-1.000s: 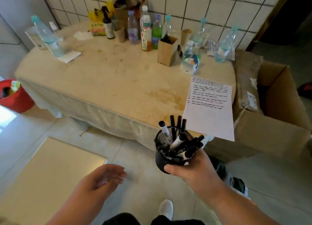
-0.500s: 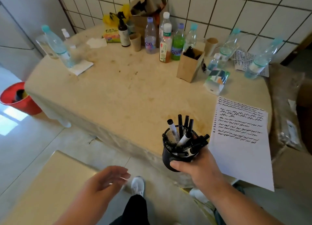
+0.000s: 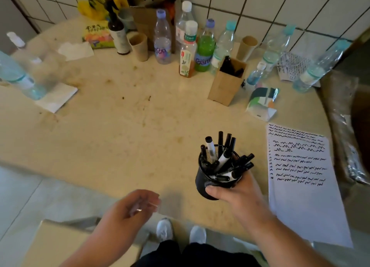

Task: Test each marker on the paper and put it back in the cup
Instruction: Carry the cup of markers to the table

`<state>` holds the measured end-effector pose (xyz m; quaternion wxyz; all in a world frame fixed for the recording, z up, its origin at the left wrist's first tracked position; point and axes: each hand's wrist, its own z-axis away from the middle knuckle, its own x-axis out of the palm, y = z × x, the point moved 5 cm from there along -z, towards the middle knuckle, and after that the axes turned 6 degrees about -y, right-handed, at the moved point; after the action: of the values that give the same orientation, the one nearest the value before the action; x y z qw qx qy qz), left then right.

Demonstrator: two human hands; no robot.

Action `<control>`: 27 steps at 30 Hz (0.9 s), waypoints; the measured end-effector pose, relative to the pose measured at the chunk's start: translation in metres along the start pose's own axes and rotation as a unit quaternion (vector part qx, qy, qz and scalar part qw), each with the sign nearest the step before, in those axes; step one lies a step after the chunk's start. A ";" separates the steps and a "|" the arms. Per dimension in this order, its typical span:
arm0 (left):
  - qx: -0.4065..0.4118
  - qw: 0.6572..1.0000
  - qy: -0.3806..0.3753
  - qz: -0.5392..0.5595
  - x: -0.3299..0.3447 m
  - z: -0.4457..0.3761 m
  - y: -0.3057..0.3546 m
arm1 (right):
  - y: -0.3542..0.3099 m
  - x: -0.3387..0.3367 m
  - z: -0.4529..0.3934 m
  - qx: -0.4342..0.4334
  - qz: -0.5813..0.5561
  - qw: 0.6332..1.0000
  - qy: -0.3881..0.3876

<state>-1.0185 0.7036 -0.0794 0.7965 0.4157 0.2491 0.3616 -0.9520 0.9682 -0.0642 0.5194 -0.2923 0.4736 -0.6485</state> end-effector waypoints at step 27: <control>0.009 0.994 -0.053 -0.096 -0.149 -0.153 0.052 | -0.039 0.090 -0.177 0.038 0.054 0.997 -0.033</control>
<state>-1.2363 0.6808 -0.1023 0.8359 0.4156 0.2482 0.2586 -1.1477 0.9385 -0.1062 0.5801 -0.2677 0.4461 -0.6268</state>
